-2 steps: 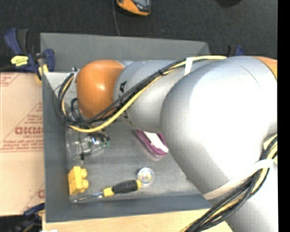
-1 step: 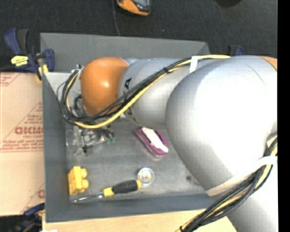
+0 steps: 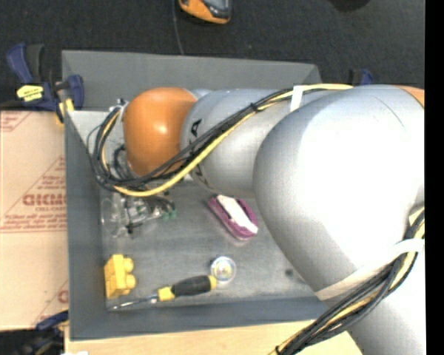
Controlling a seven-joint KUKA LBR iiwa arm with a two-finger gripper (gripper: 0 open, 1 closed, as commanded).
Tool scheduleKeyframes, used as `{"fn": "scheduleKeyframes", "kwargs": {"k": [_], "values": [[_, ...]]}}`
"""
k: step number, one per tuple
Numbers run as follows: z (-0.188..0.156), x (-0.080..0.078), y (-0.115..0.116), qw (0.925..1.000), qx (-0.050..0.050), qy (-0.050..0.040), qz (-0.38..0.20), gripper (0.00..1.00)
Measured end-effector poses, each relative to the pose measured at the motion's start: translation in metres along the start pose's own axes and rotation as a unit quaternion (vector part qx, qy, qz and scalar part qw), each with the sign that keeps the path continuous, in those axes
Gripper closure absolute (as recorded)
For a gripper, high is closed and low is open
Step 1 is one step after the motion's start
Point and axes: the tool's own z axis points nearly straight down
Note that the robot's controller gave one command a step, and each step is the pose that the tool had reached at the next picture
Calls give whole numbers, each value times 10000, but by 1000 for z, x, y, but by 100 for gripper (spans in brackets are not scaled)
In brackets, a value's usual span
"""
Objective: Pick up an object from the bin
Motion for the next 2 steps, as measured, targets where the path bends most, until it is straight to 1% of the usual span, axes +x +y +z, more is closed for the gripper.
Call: {"fn": "scheduleKeyframes", "kwargs": {"k": [1,2], "values": [[-25,3,-1,10000,1,54,7,100],[-59,-1,-2,10000,5,-8,16,100]]}}
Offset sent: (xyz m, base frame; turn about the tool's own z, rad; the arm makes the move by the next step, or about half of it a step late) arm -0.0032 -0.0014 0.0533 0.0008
